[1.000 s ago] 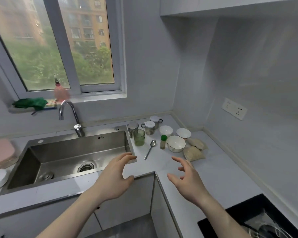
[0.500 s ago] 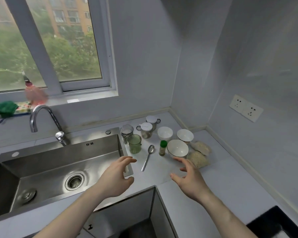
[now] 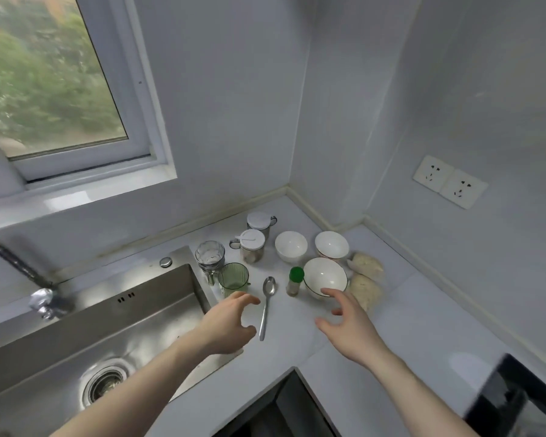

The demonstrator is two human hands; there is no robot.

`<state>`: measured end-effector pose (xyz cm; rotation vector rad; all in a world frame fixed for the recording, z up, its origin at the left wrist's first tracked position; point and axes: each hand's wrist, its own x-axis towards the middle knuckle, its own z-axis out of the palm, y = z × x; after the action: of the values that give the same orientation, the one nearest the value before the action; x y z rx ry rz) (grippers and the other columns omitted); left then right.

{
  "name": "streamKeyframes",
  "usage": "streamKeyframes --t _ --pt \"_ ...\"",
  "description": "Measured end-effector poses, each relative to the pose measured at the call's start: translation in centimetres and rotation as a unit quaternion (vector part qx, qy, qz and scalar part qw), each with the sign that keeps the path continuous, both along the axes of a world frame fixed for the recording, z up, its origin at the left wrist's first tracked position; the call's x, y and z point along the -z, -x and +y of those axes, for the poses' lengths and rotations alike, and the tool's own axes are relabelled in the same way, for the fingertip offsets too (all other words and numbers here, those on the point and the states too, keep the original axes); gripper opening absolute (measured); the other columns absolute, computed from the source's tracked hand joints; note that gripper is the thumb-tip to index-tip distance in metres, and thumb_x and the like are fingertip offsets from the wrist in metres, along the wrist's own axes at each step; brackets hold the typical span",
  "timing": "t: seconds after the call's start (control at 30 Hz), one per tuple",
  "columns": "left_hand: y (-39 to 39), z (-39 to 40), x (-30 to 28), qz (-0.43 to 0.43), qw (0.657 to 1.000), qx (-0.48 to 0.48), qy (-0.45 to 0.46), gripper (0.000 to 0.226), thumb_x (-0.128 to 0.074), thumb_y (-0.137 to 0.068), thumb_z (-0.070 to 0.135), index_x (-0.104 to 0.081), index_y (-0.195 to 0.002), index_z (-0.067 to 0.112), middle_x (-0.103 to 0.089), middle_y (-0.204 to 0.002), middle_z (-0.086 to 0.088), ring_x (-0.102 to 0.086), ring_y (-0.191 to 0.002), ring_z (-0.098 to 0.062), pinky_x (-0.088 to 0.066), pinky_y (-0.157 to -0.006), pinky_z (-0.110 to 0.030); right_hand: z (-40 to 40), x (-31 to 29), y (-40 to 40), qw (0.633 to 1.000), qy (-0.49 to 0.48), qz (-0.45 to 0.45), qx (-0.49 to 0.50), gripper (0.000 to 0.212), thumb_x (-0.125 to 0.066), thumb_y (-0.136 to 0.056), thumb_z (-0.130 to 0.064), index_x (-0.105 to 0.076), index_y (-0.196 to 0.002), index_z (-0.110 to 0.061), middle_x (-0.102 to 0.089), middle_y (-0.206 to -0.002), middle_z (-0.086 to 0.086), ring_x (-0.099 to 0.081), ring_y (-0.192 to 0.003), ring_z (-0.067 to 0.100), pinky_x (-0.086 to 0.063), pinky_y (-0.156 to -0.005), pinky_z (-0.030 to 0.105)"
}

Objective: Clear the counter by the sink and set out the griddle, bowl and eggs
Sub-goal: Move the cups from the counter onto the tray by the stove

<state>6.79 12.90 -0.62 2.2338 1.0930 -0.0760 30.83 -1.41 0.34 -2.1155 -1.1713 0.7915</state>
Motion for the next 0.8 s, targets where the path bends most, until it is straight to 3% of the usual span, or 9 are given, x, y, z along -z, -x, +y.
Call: streamKeyframes --t 0.33,0.5,0.7,0.8 --pt "-3.5 3.2 5.7 0.065 0.995 0.035 0.068 0.064 -0.066 -0.084 0.032 -0.049 -0.146 0.026 -0.050 -0.143 0.002 -0.056 -0.124 -0.021 -0.047 -0.103 -0.034 3.9 1.8 -1.1 0.996 0.075 -0.052 -0.009 0.061 -0.068 -0.089 -0.032 -0.045 -0.146 -0.032 -0.041 -0.143 -0.014 -0.055 -0.111 0.011 -0.044 -0.092 0.023" --pt "-4.6 3.9 8.3 0.099 0.991 0.026 0.091 0.065 -0.062 -0.086 0.031 -0.046 -0.148 0.025 -0.047 -0.142 -0.001 -0.054 -0.127 -0.024 -0.047 -0.105 -0.038 6.3 3.1 -2.1 0.992 0.104 -0.066 -0.022 0.066 -0.067 -0.086 -0.031 -0.042 -0.147 -0.034 -0.037 -0.148 -0.011 -0.054 -0.125 0.015 -0.048 -0.101 0.033" --pt "-5.1 3.8 10.6 0.113 0.987 0.015 0.110 0.066 -0.059 -0.083 0.033 -0.047 -0.148 0.025 -0.042 -0.145 -0.002 -0.055 -0.128 -0.027 -0.047 -0.108 -0.041 10.0 4.4 -2.6 0.985 0.135 -0.094 -0.059 0.071 -0.063 -0.085 -0.029 -0.036 -0.150 -0.031 -0.031 -0.152 -0.011 -0.062 -0.108 0.018 -0.049 -0.094 0.032" --pt "-5.4 3.7 11.0 0.101 0.989 0.004 0.104 0.063 -0.059 -0.082 0.031 -0.049 -0.144 0.024 -0.043 -0.144 -0.002 -0.056 -0.126 -0.028 -0.048 -0.106 -0.042 11.4 5.1 -2.7 0.982 0.140 -0.103 -0.080 0.075 -0.064 -0.086 -0.025 -0.032 -0.154 -0.029 -0.028 -0.155 -0.011 -0.057 -0.124 0.018 -0.047 -0.099 0.033"
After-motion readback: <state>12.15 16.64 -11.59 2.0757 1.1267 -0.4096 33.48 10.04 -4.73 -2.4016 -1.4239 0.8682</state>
